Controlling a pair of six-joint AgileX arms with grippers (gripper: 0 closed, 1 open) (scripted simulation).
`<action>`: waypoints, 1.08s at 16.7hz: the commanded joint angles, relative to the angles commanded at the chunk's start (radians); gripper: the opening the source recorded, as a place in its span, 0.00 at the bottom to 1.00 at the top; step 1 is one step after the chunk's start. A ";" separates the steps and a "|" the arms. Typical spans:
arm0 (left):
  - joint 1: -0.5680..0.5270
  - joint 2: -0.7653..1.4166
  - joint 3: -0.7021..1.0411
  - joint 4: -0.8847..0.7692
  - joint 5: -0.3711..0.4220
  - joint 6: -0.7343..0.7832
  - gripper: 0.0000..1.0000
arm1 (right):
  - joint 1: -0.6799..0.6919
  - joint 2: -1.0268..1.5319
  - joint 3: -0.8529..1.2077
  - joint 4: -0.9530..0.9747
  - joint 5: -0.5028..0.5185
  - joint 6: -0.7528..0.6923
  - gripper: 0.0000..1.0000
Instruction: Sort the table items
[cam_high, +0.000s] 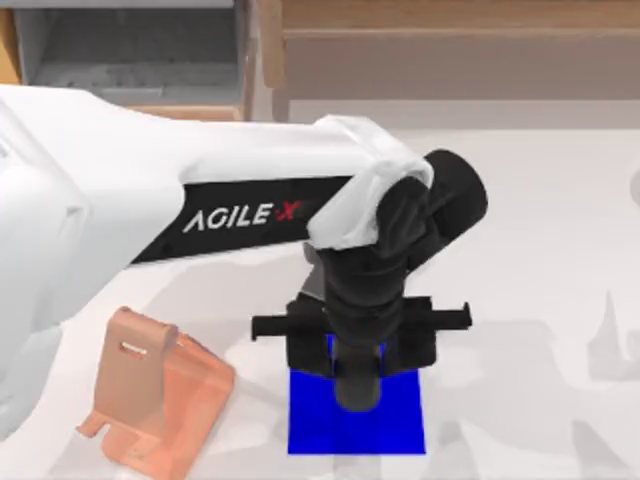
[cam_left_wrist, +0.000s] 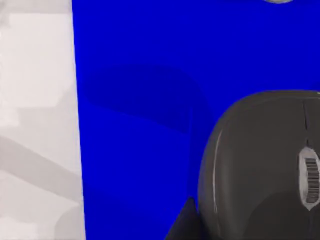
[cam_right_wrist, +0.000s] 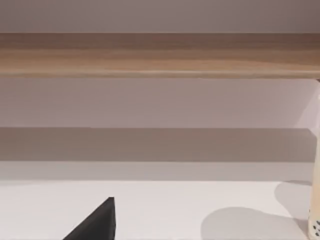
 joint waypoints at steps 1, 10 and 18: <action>0.000 0.000 0.000 0.000 0.000 0.000 0.00 | 0.000 0.000 0.000 0.000 0.000 0.000 1.00; 0.000 0.014 -0.021 0.035 0.000 0.001 0.00 | 0.000 0.000 0.000 0.000 0.000 0.000 1.00; 0.000 0.014 -0.021 0.035 0.000 0.001 0.38 | 0.000 0.000 0.000 0.000 0.000 0.000 1.00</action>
